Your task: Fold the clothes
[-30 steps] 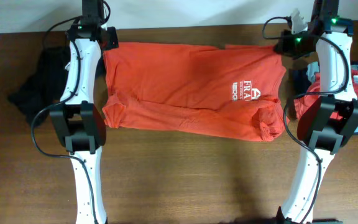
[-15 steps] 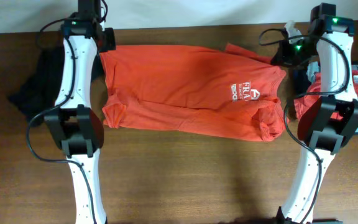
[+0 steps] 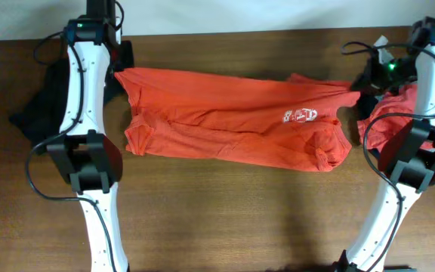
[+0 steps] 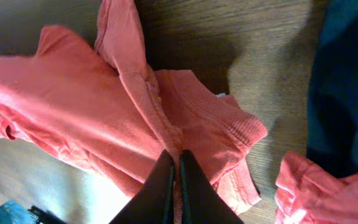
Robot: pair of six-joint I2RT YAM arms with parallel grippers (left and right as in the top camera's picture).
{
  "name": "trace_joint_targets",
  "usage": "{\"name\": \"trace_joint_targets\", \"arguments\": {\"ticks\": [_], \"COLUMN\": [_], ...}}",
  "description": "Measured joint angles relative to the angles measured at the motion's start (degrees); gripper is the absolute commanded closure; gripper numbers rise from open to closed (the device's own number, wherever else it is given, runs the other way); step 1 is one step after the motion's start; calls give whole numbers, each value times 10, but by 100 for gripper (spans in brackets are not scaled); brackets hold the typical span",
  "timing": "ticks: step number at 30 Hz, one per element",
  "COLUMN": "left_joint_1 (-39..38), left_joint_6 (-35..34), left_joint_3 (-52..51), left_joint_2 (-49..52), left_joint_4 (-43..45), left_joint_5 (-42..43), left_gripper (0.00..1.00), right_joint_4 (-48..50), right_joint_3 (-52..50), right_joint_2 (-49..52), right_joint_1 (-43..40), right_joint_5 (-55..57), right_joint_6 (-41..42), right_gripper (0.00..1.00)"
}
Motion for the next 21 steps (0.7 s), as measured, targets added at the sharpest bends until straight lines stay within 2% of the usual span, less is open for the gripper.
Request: {"name": "trace_joint_targets", "arguments": {"ticks": [8, 15, 21], "left_joint_1": [3, 1, 1], "left_joint_6": [0, 0, 0], "left_joint_3": [-5, -70, -106], "left_joint_2": [0, -1, -1], "left_joint_4": [1, 0, 6], "left_joint_5": [0, 0, 0], "left_gripper": [99, 99, 99], "right_joint_4": [-2, 1, 12], "right_joint_3": [-34, -119, -139], "right_joint_2": [0, 0, 0], "right_joint_1": [8, 11, 7], "right_joint_5": [5, 27, 35], "right_joint_6": [0, 0, 0], "right_gripper": [96, 96, 96]}}
